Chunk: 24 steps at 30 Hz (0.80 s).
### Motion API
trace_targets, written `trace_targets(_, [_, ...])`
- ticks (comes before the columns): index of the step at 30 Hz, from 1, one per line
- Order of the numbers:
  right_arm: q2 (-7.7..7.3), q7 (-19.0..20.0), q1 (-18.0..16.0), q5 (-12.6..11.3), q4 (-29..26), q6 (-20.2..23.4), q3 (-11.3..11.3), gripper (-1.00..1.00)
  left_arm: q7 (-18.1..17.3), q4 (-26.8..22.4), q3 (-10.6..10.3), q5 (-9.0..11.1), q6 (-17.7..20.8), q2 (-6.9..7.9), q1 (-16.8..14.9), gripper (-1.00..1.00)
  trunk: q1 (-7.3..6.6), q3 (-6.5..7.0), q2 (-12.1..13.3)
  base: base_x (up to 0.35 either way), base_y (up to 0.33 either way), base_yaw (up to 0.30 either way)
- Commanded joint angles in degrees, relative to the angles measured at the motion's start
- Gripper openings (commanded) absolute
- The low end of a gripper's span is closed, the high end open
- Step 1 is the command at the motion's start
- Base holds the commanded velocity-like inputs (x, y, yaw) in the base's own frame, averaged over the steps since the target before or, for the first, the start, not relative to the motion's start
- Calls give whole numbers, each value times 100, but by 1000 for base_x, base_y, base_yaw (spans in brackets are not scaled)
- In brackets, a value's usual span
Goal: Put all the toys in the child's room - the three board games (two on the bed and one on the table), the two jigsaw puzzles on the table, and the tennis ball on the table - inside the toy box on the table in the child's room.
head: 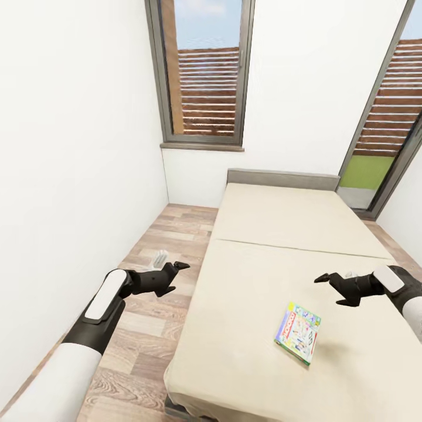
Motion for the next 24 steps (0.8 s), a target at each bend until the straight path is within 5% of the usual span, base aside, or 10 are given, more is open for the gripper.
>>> trace_targets(1, [1, 74, 10, 27, -5, 11, 45, 100, 61, -6, -11, 68, -5, 4, -6, 100, 22, -24, -45, 0, 0, 0])
trace_targets(24, [7, 540, 144, -6, 10, 18, 1, 100, 73, -5, 8, 94, 5, 59, 3, 100, 527, -437, -967, 0, 0, 0])
